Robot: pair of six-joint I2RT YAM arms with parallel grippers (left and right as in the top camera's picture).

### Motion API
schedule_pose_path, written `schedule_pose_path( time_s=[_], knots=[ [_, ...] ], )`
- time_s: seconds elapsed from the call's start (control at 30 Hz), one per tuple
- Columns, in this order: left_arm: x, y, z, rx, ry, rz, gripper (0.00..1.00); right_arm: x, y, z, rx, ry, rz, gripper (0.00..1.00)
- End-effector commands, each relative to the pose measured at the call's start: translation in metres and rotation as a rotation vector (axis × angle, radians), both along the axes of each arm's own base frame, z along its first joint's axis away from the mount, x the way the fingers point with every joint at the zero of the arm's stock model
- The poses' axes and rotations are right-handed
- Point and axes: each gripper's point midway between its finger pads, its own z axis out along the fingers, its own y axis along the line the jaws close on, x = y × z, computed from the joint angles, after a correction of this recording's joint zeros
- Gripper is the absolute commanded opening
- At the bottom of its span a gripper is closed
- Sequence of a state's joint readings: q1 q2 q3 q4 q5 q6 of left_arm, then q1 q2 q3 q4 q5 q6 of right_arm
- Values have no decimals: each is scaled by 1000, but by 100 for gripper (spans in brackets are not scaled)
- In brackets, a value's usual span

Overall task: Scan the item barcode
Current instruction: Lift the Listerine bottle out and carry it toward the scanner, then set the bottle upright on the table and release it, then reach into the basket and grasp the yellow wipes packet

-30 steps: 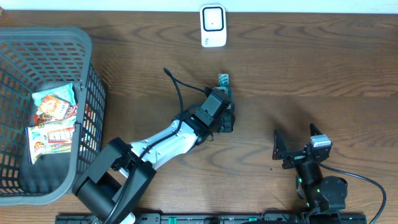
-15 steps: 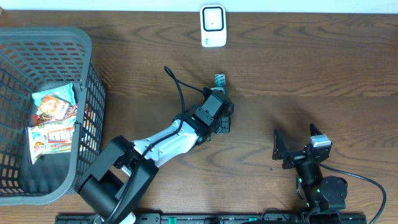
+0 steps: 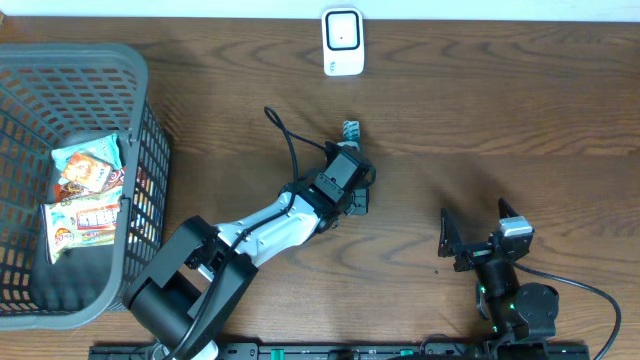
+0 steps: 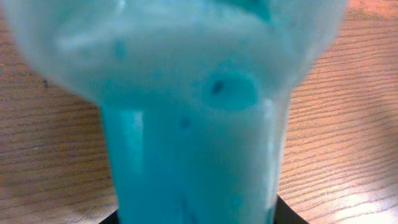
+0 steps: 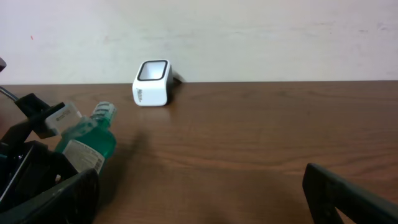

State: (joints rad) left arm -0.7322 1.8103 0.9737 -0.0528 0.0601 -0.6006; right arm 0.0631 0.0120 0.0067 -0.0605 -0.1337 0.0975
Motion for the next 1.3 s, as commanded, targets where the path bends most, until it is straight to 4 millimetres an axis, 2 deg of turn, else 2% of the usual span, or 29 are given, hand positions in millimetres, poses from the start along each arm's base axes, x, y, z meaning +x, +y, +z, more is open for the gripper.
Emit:
schedule_pose_path(
  time_s=[0.0,0.13,0.2,0.23,0.27,0.3,0.33,0.37,0.43,0.53,0.63,0.77,0.87,0.93,1.0,1.03,1.1,1.13,1.2,1.27],
  knots=[
    [2,1,0,21,-26,-7,27,0,1,0,-9,-2,1,99],
    [0,-8,-13,10,-15,-2,33,0,1,0,-10,-2,1,99],
    [0,-13,-20,1,-10,3,41,0,1,0,-10,-2,1,99],
    [-1,-14,-21,0,-8,1,59,0,1,0,-10,-2,1,99],
    [-1,-14,-21,-2,-8,2,74,0,1,0,-9,-2,1,99],
    [-1,-15,-20,-5,-9,0,85,0,1,0,-10,-2,1,99],
    [-1,-15,-17,-7,-10,-5,91,0,1,0,-9,-2,1,99],
    [-1,-15,-12,-7,-17,-8,97,0,1,0,-10,-2,1,99],
    [-1,-15,4,-12,-43,-29,98,0,1,0,-10,-2,1,99],
    [0,-12,42,-19,-110,-59,99,0,1,0,-10,-2,1,99],
    [8,10,89,8,-213,-11,99,0,1,0,-9,-2,1,99],
    [21,58,166,33,-412,86,100,0,1,0,-10,-2,1,99],
    [27,106,229,29,-568,185,100,0,1,0,-9,-2,1,99],
    [29,152,268,34,-655,308,100,0,1,0,-9,-2,1,99],
    [27,211,303,58,-720,474,100,0,1,0,-10,-2,1,99],
    [25,230,311,71,-732,525,100,0,1,0,-10,-2,1,99],
    [17,286,325,120,-738,678,100,0,1,0,-10,-2,1,99],
    [13,309,326,134,-722,756,100,0,1,0,-9,-2,1,99],
    [-2,358,316,134,-650,955,100,0,1,0,-9,-2,1,99],
    [-23,401,292,117,-538,1172,100,0,1,0,-9,-2,1,99]
  ],
)
